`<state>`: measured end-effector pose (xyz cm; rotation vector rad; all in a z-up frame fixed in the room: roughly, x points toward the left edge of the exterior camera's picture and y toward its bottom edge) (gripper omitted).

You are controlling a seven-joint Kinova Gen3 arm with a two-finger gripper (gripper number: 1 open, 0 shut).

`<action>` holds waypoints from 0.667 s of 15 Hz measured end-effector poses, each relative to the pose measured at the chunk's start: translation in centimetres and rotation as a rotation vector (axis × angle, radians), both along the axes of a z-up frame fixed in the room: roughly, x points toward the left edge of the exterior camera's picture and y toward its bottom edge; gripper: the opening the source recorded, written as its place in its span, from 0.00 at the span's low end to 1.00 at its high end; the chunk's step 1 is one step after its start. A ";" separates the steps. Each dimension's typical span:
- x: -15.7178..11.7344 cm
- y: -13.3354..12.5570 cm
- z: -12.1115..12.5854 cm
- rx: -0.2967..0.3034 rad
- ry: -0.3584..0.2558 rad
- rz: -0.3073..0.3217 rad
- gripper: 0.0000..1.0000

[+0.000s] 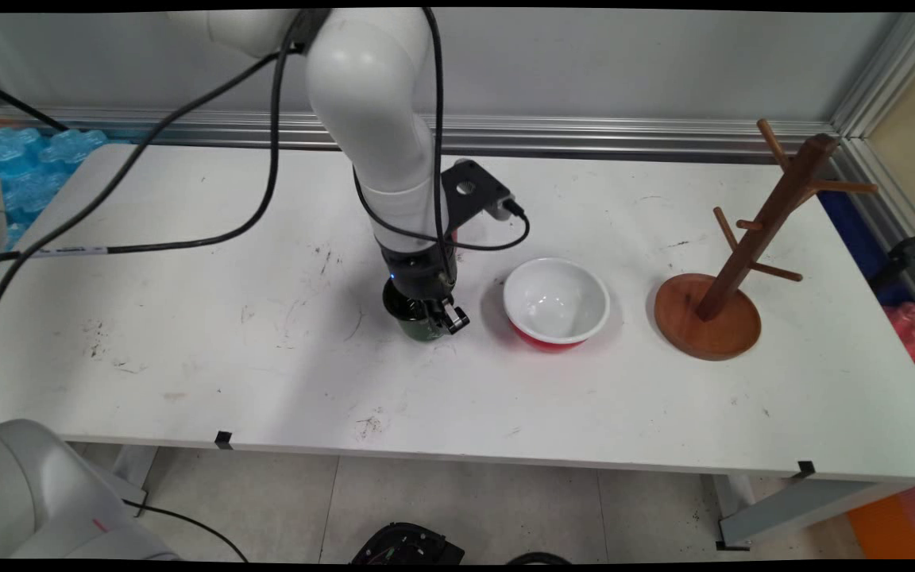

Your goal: Place the picked object on the table

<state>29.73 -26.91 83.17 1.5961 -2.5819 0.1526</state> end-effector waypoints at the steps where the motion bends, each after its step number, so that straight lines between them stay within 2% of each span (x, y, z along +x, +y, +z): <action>1: -0.1 0.0 -0.3 0.006 -0.004 0.000 0.00; 5: -0.3 -0.2 -1.3 0.029 -0.014 -0.005 0.00; 6: -0.4 -0.2 -1.5 0.032 -0.015 -0.007 1.00; 10: -0.6 -0.6 -2.0 0.035 -0.013 -0.015 1.00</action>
